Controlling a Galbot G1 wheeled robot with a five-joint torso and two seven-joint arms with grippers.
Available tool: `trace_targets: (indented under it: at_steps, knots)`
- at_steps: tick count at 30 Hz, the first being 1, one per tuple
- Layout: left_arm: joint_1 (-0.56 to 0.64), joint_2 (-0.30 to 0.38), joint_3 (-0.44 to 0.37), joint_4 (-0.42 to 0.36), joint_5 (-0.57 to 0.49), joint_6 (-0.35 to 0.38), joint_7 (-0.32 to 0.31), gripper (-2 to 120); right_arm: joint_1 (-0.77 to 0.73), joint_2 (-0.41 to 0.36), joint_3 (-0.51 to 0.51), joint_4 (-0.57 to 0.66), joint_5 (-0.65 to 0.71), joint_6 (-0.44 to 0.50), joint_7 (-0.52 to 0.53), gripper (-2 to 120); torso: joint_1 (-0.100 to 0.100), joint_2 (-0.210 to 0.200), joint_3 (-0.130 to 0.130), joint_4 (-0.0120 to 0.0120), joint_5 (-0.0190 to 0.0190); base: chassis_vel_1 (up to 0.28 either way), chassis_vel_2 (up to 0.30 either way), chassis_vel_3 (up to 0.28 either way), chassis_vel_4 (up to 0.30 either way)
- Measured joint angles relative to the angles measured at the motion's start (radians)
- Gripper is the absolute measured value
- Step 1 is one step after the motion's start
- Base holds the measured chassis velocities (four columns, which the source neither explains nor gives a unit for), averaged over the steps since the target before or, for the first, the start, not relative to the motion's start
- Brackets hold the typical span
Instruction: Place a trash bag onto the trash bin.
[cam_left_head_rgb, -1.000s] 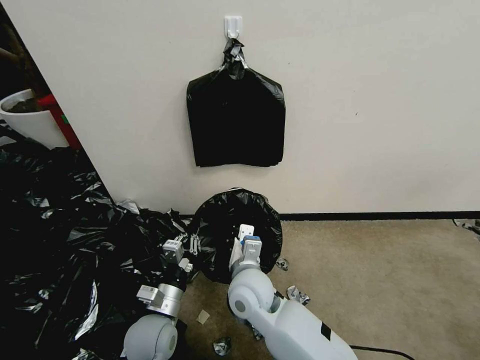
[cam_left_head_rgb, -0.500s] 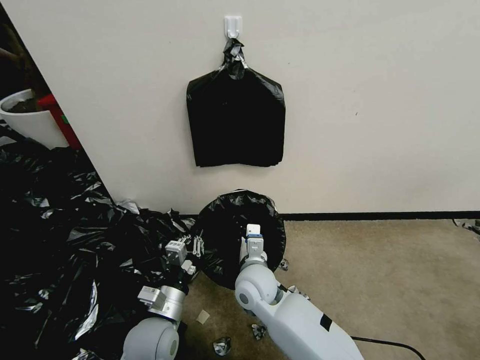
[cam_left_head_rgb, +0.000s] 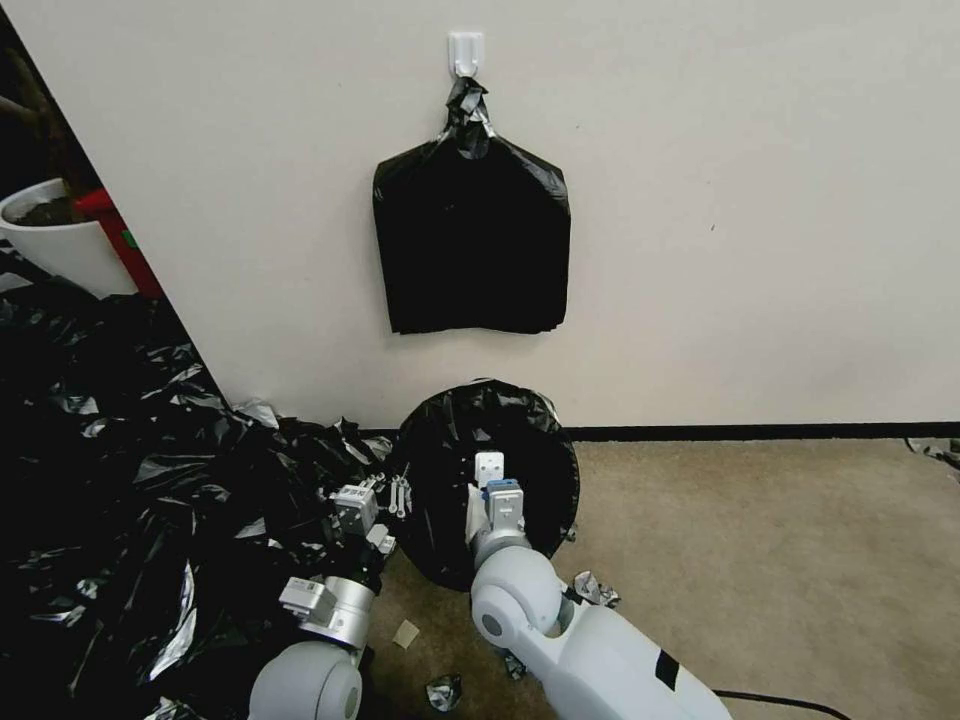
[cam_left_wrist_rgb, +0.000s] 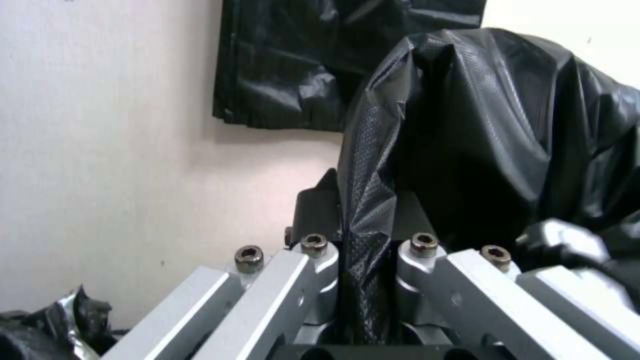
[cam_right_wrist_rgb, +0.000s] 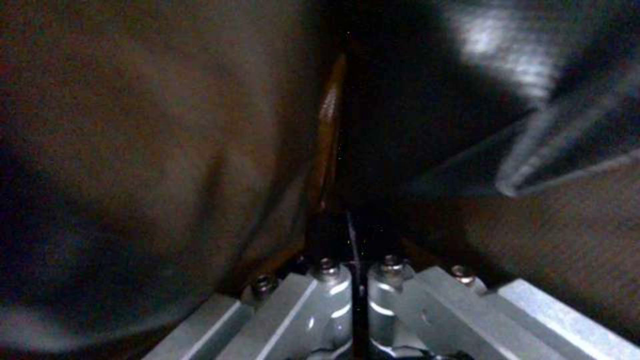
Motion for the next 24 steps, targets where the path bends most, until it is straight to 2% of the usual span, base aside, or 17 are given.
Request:
trace_targets:
  at_steps: [8,15,24]
  knots:
    - [0.020,-0.009,0.003,-0.021,0.000,-0.004,0.012,6,0.021,0.004,0.005,-0.042,0.019,-0.051,0.043,0,0.000,0.000,0.000,0.0000,-0.0001,0.000,0.000,0.000,0.000]
    - [0.037,-0.021,0.018,-0.042,-0.006,0.010,0.012,6,0.022,0.001,0.005,-0.078,-0.096,-0.058,0.046,0,0.000,0.000,0.000,0.0000,-0.0001,0.000,0.000,0.000,0.000]
    - [0.049,-0.043,0.035,-0.055,-0.041,0.061,0.009,6,0.026,0.019,0.012,-0.116,-0.157,-0.018,0.032,0,0.000,0.000,0.000,0.0000,0.0000,0.000,0.000,0.000,0.000]
